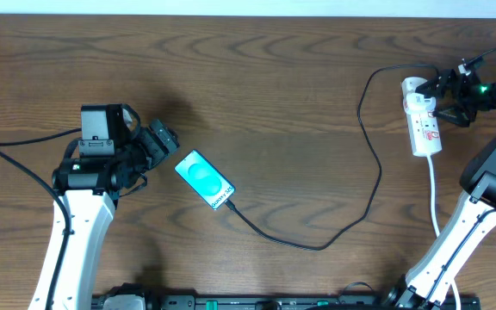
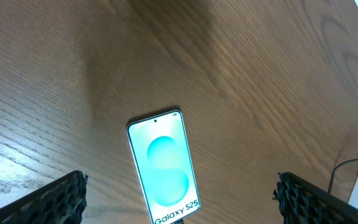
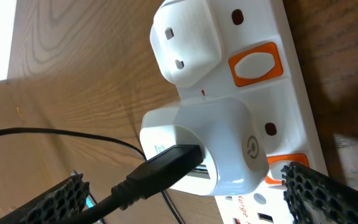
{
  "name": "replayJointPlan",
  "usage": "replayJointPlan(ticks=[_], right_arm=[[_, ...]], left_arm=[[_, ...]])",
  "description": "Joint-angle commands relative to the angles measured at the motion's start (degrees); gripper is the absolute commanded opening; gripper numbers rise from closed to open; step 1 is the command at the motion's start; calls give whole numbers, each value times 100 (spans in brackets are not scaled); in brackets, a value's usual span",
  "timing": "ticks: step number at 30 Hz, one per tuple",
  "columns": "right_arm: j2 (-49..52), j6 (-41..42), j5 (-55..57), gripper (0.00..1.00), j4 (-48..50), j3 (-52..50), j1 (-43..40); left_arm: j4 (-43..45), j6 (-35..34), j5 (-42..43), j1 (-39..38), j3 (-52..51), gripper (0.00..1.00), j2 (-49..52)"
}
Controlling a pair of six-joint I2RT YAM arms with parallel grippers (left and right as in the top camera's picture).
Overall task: Plug charger to phone and switch on socket
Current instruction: 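Press the orange switch beside the charger plug with the right gripper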
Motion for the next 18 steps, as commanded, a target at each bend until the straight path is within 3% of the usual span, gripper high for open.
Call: replayJointPlan(ticks=[1, 18], right_arm=[[144, 37, -50, 99, -22, 2, 11], [144, 83, -92, 99, -11, 2, 232]], left_arm=[[-13, 13, -35, 2, -42, 97, 0], [-13, 13, -37, 2, -42, 97, 2]])
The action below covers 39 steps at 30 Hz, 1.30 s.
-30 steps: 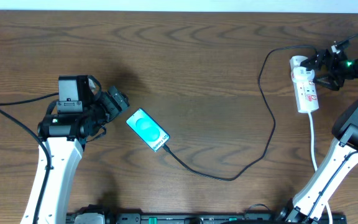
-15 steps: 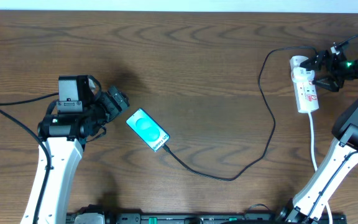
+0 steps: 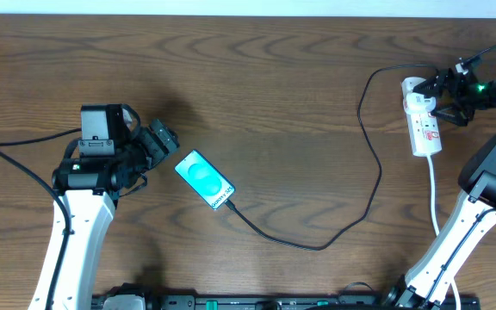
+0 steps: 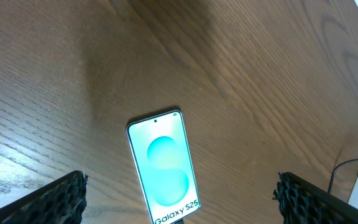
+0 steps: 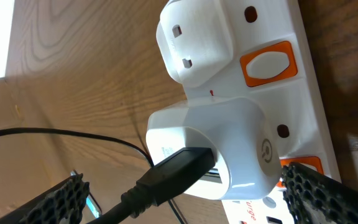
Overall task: Plug charger to phone and switch on socket
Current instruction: 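Press the orange switch beside the charger plug with the right gripper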
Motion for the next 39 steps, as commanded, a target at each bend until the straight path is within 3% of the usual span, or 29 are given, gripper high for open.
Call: replayJointPlan(ticks=[1, 39], right_arm=[[144, 66, -109, 99, 0, 2, 149], [144, 61, 66, 99, -179, -2, 157]], left_arm=[[-13, 13, -37, 2, -42, 97, 2], [-17, 15, -37, 2, -42, 97, 2]])
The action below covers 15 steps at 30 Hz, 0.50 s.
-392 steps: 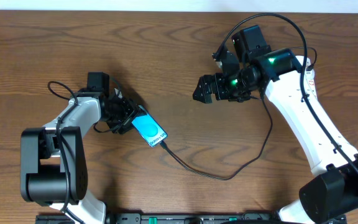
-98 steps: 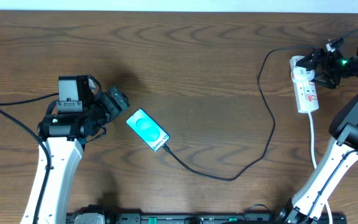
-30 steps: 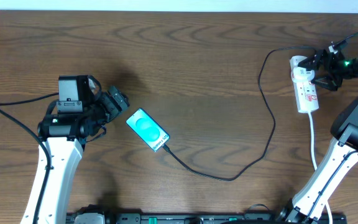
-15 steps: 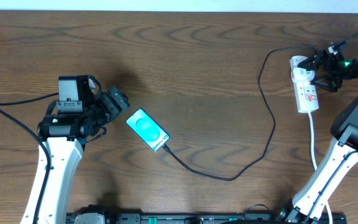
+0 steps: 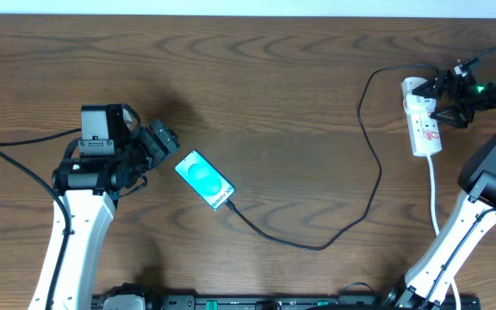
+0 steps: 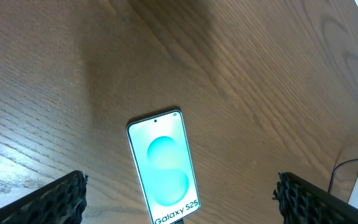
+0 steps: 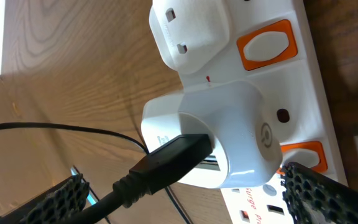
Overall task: Plug charger to phone and switch on socket
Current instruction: 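Press the orange switch beside the charger plug with the right gripper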
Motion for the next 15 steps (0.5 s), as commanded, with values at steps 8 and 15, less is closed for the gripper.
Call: replayJointPlan(ticks=[8, 15], right_arm=[[144, 57, -39, 99, 2, -2, 160], [144, 61, -39, 99, 44, -2, 264]], left_arm=[[-17, 13, -37, 2, -42, 97, 2], [-15, 13, -37, 2, -42, 98, 2]])
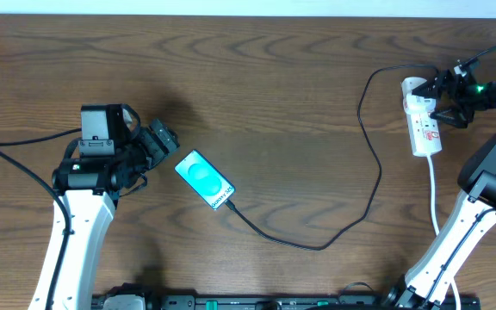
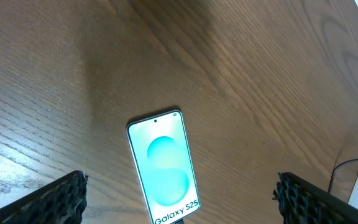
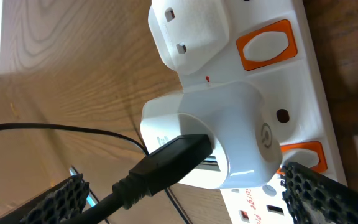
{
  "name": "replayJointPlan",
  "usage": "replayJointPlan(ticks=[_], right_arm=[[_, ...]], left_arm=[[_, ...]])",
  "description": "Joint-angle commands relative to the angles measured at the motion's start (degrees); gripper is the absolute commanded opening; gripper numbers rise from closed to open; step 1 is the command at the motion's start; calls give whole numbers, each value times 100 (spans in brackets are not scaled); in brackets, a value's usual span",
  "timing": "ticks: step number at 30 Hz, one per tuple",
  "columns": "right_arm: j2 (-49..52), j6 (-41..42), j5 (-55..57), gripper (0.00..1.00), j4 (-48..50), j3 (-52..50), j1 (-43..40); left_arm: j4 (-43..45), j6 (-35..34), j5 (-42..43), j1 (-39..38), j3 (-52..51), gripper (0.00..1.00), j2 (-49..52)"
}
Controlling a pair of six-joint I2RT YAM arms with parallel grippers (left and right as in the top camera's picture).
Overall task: Plug charger to phone and switch on socket
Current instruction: 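Press the orange switch beside the charger plug with the right gripper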
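Note:
A phone (image 1: 204, 179) with a lit teal screen lies face up on the wood table, also seen in the left wrist view (image 2: 164, 169). A black cable (image 1: 364, 164) runs from its lower end to a white charger (image 3: 219, 140) seated in the white power strip (image 1: 421, 116). The strip carries orange switches (image 3: 264, 45). My left gripper (image 2: 179, 202) is open, its fingers wide on either side of the phone's lower end. My right gripper (image 3: 188, 196) is open over the strip, straddling the charger, with one pad (image 3: 312, 190) beside the lower orange switch.
A second white plug (image 3: 185, 28) sits in the strip above the charger. The strip's white lead (image 1: 433, 194) runs toward the table's front at the right. A black lead (image 1: 20, 159) trails off to the left of my left arm.
My right gripper was open over the charger and strip at the first moment. Its view of the strip then shifted a little twice, and has held still since. The left gripper, phone and cable have kept their places throughout.

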Motion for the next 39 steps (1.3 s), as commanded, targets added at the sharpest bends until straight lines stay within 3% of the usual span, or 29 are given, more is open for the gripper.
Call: replayJointPlan(ticks=[1, 39], right_arm=[[144, 48, -79, 99, 37, -2, 264], [144, 175, -81, 99, 79, -2, 466]], left_arm=[[-15, 13, -37, 2, -42, 97, 2], [-17, 13, -37, 2, -42, 97, 2]])
